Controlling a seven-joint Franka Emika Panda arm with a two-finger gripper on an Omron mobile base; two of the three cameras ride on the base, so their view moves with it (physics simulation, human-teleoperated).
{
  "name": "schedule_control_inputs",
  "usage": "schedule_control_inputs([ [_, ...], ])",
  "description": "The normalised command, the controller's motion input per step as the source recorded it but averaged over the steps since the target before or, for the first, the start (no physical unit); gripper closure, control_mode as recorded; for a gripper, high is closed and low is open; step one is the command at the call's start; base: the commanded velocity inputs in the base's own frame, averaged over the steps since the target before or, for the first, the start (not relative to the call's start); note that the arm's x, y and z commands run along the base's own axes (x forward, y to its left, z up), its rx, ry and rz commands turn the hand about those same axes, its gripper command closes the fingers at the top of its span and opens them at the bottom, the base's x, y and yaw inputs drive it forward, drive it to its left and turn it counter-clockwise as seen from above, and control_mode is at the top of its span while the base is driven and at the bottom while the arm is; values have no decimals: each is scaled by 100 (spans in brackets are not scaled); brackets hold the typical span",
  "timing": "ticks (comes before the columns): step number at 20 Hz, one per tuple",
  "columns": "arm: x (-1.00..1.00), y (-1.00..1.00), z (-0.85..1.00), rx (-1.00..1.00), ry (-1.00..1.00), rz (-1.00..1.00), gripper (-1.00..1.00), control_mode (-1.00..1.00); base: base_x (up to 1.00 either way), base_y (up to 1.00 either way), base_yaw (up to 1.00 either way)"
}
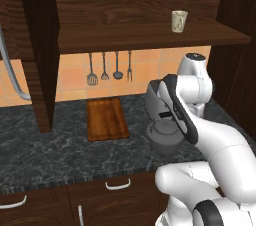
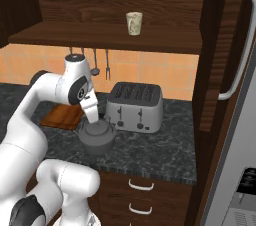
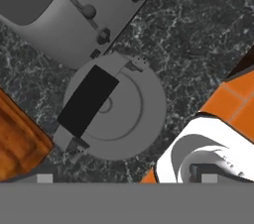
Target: Pick the kettle from the counter and place it on the tray. Then pick the mug from the cabinet and place it on the tray. Then close the cabinet doors.
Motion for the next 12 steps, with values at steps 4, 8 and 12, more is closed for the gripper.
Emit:
schedule_control_inputs([
  [4, 10, 0, -14, 1, 0, -3, -100, -100, 0, 0, 0],
  [8, 11, 0, -11, 2, 0, -3, -100, -100, 0, 0, 0],
  [12, 19, 0, -13, 1, 0, -3, -100, -100, 0, 0, 0],
])
